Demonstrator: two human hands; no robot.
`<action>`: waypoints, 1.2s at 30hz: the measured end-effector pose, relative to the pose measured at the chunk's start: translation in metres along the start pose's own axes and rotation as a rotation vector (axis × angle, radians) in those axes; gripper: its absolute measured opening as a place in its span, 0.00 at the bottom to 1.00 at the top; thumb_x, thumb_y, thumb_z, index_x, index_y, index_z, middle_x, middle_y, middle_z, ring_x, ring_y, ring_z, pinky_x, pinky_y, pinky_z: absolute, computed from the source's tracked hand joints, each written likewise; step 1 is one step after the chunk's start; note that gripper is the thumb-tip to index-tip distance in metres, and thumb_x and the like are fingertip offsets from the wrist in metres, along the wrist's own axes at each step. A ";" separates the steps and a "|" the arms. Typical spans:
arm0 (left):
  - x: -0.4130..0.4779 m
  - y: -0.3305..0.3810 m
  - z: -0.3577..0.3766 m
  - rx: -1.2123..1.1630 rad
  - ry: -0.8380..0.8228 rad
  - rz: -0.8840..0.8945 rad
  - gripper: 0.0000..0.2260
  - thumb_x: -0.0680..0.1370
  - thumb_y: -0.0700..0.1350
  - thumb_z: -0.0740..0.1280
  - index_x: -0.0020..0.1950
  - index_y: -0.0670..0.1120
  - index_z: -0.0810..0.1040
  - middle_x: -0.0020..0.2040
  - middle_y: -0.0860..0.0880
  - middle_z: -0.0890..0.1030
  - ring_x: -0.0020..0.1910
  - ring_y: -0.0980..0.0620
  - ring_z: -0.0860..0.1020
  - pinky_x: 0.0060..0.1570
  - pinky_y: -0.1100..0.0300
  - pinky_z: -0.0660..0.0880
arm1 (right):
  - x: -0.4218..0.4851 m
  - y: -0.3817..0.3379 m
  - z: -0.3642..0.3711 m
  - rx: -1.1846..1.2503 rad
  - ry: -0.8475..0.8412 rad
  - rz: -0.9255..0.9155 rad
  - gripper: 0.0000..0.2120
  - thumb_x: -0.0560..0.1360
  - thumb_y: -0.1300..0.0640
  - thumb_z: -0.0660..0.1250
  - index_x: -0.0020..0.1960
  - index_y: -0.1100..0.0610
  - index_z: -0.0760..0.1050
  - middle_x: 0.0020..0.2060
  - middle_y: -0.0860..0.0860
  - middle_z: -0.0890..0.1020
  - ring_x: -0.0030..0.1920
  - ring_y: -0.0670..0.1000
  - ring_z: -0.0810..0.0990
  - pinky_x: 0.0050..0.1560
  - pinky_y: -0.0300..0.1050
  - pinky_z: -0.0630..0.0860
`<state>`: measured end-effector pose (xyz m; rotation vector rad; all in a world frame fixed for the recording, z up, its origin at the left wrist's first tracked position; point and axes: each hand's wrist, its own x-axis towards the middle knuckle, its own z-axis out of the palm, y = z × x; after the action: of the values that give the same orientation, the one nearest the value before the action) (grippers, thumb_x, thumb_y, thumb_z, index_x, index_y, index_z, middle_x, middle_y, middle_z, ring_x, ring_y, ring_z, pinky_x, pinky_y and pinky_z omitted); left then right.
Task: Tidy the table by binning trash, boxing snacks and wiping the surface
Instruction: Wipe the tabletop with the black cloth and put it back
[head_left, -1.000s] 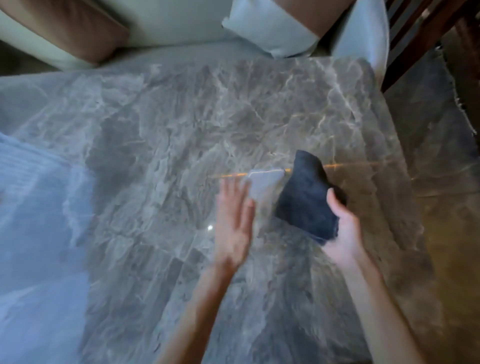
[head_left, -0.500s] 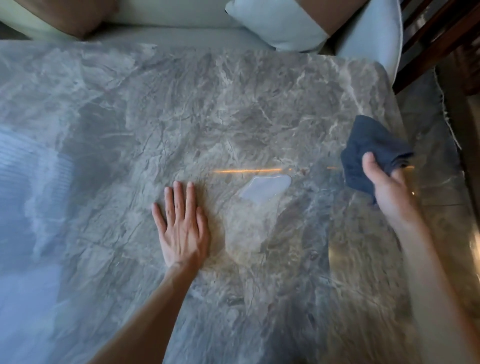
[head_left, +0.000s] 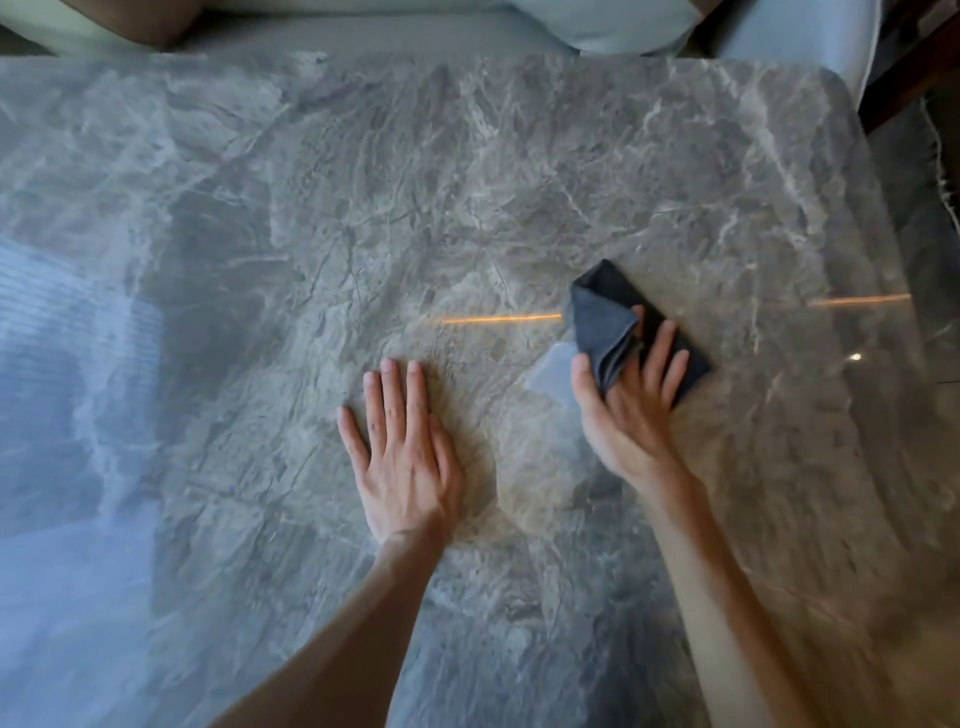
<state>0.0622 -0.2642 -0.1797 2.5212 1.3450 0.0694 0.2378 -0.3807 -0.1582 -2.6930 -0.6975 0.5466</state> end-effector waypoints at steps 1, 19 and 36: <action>0.000 0.000 0.000 -0.002 0.005 0.001 0.28 0.79 0.48 0.50 0.80 0.52 0.49 0.81 0.51 0.51 0.80 0.53 0.48 0.78 0.44 0.45 | -0.006 -0.008 0.005 -0.027 -0.012 -0.010 0.39 0.75 0.35 0.39 0.79 0.55 0.38 0.80 0.53 0.41 0.78 0.58 0.34 0.76 0.57 0.30; -0.001 -0.002 0.004 -0.050 0.018 0.008 0.30 0.79 0.45 0.51 0.80 0.51 0.45 0.81 0.52 0.47 0.80 0.53 0.46 0.77 0.43 0.45 | -0.028 -0.071 0.022 0.022 -0.015 0.020 0.31 0.73 0.25 0.38 0.75 0.29 0.43 0.79 0.58 0.40 0.77 0.66 0.35 0.74 0.72 0.38; -0.002 0.002 0.000 -0.037 -0.006 -0.010 0.30 0.79 0.44 0.51 0.80 0.50 0.45 0.81 0.51 0.49 0.80 0.53 0.46 0.78 0.43 0.45 | 0.018 -0.053 0.031 -0.277 0.214 -0.013 0.26 0.78 0.32 0.48 0.76 0.33 0.52 0.80 0.55 0.54 0.77 0.70 0.48 0.69 0.79 0.47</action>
<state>0.0629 -0.2669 -0.1789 2.4817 1.3421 0.0834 0.2180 -0.3210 -0.1707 -2.9397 -0.7793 0.1623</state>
